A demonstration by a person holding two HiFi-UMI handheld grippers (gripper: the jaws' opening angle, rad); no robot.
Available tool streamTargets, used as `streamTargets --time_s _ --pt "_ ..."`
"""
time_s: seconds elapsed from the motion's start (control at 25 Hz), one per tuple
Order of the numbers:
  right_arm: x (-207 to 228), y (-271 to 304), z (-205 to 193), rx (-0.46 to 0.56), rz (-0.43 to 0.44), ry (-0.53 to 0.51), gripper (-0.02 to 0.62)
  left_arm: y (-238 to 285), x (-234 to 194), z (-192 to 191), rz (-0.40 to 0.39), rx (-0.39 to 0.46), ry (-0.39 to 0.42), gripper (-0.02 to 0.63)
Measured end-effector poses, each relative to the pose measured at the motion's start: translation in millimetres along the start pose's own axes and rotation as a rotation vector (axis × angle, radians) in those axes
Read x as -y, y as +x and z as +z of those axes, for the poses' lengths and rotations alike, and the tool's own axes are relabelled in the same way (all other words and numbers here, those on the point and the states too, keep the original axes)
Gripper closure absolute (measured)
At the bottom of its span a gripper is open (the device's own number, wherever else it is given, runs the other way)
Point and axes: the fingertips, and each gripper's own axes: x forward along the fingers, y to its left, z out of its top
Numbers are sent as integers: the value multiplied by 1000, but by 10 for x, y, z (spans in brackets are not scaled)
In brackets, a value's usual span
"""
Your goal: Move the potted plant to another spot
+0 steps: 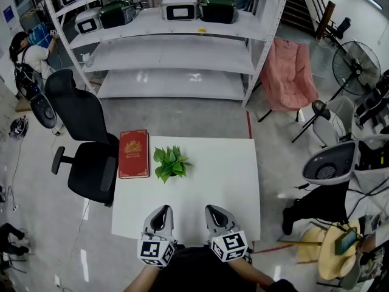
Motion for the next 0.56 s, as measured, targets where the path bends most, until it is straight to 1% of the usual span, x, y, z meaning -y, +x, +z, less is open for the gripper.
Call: streamTargets --time_s 0.32,0.56 --pt "10 8 5 0 -12 -5 583 28 2 0 -13 2 -1 575" --pt "-6 42 -16 -1 -15 -14 583 29 -44 -47 -4 -5 -17 575"
